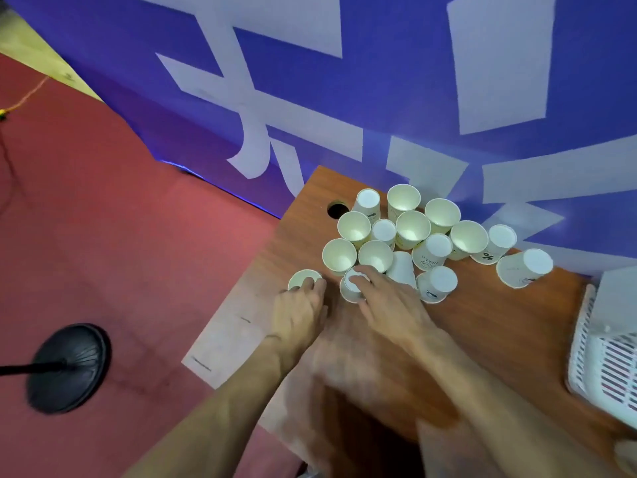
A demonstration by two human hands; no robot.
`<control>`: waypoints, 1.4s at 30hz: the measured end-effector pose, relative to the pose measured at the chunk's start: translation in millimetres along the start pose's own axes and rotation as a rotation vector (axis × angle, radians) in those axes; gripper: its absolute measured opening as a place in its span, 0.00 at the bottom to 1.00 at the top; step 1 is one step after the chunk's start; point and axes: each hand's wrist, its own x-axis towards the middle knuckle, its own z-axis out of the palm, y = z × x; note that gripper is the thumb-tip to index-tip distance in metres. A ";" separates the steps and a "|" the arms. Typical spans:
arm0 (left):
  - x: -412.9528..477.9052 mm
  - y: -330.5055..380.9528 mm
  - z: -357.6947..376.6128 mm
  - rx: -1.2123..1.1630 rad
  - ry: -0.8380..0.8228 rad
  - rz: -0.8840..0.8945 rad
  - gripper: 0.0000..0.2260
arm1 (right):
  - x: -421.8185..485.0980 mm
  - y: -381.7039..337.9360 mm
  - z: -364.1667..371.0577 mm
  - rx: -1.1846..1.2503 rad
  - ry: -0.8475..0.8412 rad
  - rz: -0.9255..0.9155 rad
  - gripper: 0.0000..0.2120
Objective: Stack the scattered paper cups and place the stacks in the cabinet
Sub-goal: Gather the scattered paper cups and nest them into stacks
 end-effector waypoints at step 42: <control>-20.1 61.5 -45.3 -0.203 0.281 0.273 0.09 | -109.3 2.9 -45.5 0.118 0.091 0.419 0.05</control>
